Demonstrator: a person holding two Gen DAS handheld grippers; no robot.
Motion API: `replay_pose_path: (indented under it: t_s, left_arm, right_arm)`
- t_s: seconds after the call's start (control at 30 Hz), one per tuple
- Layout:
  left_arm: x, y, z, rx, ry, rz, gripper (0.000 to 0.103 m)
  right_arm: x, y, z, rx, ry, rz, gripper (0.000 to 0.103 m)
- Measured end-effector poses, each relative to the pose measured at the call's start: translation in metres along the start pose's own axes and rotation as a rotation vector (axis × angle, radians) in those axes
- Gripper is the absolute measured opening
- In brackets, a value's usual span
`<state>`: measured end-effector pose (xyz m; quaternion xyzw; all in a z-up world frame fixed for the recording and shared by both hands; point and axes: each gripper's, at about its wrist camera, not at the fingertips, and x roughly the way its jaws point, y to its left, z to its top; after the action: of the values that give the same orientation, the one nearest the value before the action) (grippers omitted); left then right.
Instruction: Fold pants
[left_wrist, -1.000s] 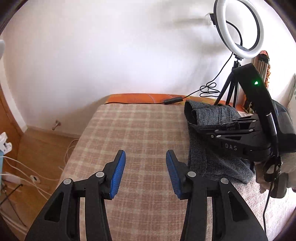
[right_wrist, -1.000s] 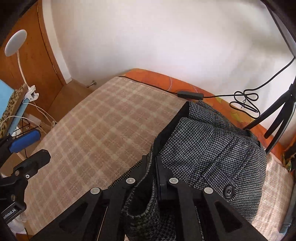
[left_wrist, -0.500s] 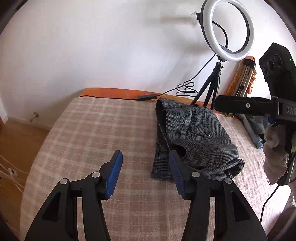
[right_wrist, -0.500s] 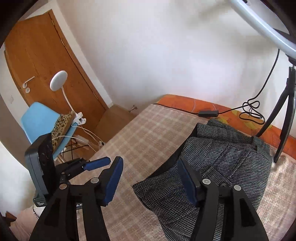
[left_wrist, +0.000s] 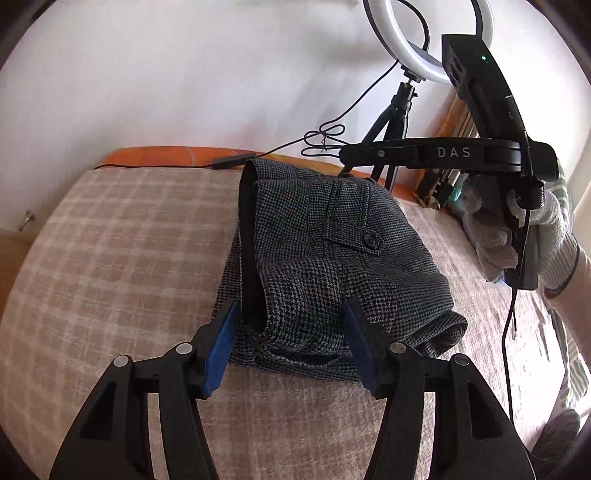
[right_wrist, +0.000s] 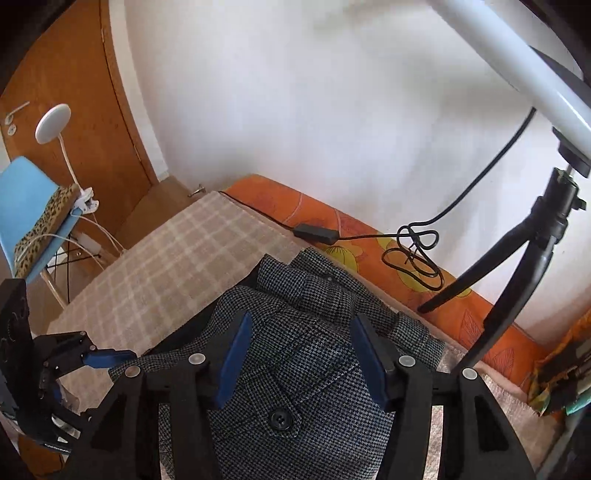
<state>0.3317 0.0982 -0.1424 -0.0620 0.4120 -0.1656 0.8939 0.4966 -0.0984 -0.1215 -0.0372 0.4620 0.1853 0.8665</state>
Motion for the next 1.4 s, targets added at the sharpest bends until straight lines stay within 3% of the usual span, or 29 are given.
replay_pose_path:
  t_s: [0.13, 0.23, 0.27, 0.33, 0.53, 0.63, 0.77, 0.87, 0.9, 1.07, 1.13, 1.2, 1.3, 1.4]
  left_arm:
    - [0.002, 0.001, -0.002, 0.022, 0.006, -0.008, 0.053]
    - [0.003, -0.002, -0.002, 0.05, 0.009, -0.013, 0.041]
    - [0.003, -0.004, -0.003, 0.068, 0.012, -0.01, 0.034]
    - [0.003, -0.011, -0.005, 0.111, 0.011, 0.005, 0.027]
    - [-0.015, -0.016, 0.0, 0.147, -0.054, 0.035, 0.013]
    - [-0.022, -0.008, 0.007, 0.152, -0.073, 0.075, 0.013]
    - [-0.009, 0.016, 0.013, 0.095, -0.022, 0.134, 0.013]
    - [-0.009, 0.027, 0.012, 0.065, -0.017, 0.164, 0.014]
    - [-0.011, 0.027, 0.011, 0.069, -0.02, 0.174, 0.015]
    - [-0.026, 0.015, 0.017, 0.097, -0.068, 0.189, 0.016]
    - [-0.03, 0.008, 0.023, 0.102, -0.088, 0.167, 0.016]
    - [-0.032, -0.001, 0.03, 0.12, -0.098, 0.145, 0.016]
    - [-0.024, -0.02, 0.042, 0.157, -0.086, 0.105, 0.016]
    - [-0.006, -0.039, 0.053, 0.209, -0.052, 0.07, 0.016]
  right_arm:
    - [0.035, 0.018, -0.001, -0.131, 0.073, 0.005, 0.058]
    - [0.055, 0.028, -0.003, -0.212, 0.099, -0.058, 0.06]
    - [0.06, 0.03, -0.005, -0.226, 0.113, -0.066, 0.056]
    - [0.062, 0.031, -0.007, -0.233, 0.119, -0.047, 0.02]
    - [0.023, 0.026, -0.002, -0.19, -0.014, -0.085, 0.015]
    - [0.011, 0.017, 0.013, -0.157, -0.062, -0.097, 0.015]
    - [0.034, 0.014, 0.023, -0.157, -0.033, -0.145, 0.015]
    - [0.06, 0.014, 0.022, -0.167, 0.023, -0.167, 0.024]
    - [0.062, 0.015, 0.021, -0.175, 0.03, -0.173, 0.033]
    - [0.02, 0.014, 0.013, -0.142, -0.044, -0.172, 0.039]
    - [-0.011, 0.012, 0.0, -0.105, -0.075, -0.172, 0.044]
    - [-0.047, 0.008, -0.023, -0.065, -0.117, -0.147, 0.056]
    - [-0.089, 0.002, -0.067, 0.005, -0.126, -0.123, 0.056]
    - [-0.103, 0.003, -0.115, 0.076, -0.06, -0.04, 0.056]
